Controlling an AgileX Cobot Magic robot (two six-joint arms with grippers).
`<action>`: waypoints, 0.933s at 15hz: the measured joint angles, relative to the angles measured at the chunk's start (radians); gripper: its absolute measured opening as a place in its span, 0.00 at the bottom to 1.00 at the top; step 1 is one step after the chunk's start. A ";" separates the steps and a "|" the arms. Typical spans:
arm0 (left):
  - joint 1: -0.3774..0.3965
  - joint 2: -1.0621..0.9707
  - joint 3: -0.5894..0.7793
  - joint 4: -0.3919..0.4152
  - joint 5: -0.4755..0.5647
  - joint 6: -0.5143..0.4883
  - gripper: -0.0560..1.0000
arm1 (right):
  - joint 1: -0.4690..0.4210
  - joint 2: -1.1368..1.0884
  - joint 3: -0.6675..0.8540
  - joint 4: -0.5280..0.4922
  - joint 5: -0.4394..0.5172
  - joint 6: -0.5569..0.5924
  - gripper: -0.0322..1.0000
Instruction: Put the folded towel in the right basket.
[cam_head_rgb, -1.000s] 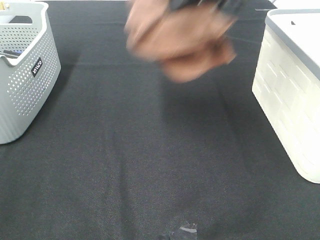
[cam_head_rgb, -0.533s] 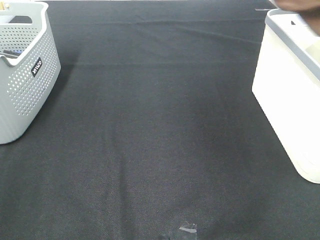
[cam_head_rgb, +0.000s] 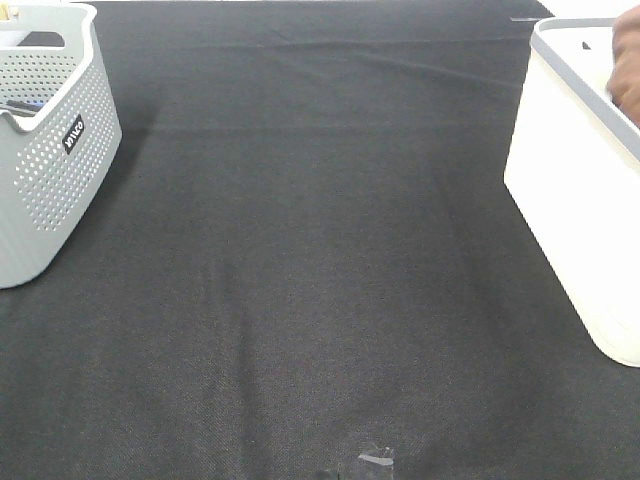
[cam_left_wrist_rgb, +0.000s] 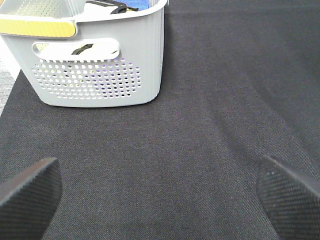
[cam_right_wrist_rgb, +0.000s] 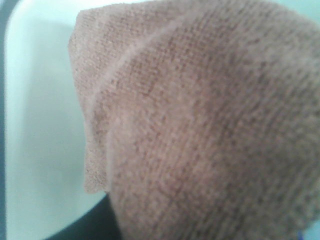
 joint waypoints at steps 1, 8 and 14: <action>0.000 0.000 0.000 0.000 0.000 0.000 0.99 | 0.000 0.012 0.000 0.000 0.001 0.015 0.51; 0.000 0.000 0.000 0.000 0.000 0.000 0.99 | 0.000 0.020 0.000 -0.055 0.026 0.034 0.97; 0.000 0.000 0.000 0.000 0.000 0.000 0.99 | 0.101 -0.074 0.000 -0.126 0.052 0.146 0.97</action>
